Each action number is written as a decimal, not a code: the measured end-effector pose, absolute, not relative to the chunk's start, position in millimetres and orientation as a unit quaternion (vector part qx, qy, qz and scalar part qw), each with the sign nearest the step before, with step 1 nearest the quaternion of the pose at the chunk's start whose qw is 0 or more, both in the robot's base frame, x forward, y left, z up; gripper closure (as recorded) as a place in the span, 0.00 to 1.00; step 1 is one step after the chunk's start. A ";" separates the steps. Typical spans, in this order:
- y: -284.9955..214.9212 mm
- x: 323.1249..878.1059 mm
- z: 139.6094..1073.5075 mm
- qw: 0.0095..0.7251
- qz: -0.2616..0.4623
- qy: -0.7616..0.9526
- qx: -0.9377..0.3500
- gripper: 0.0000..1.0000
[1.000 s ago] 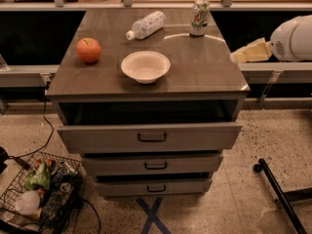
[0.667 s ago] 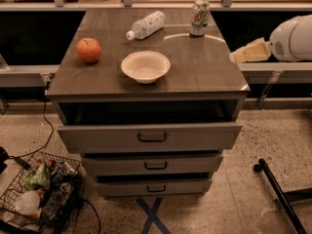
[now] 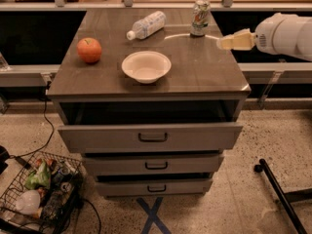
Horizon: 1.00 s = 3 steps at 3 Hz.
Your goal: Place 7up can into paper bowl
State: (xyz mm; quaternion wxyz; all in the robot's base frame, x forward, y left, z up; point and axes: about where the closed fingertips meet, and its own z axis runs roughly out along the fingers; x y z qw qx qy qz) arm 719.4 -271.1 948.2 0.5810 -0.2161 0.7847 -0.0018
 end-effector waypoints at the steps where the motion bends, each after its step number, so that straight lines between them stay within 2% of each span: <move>1: -260.3 765.3 937.4 0.614 0.061 0.763 -0.193 0.00; 3: -254.0 834.9 913.7 0.641 0.127 0.739 -0.163 0.00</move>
Offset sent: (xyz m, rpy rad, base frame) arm 0.1350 0.0142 -0.0406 0.3570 -0.1099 0.0907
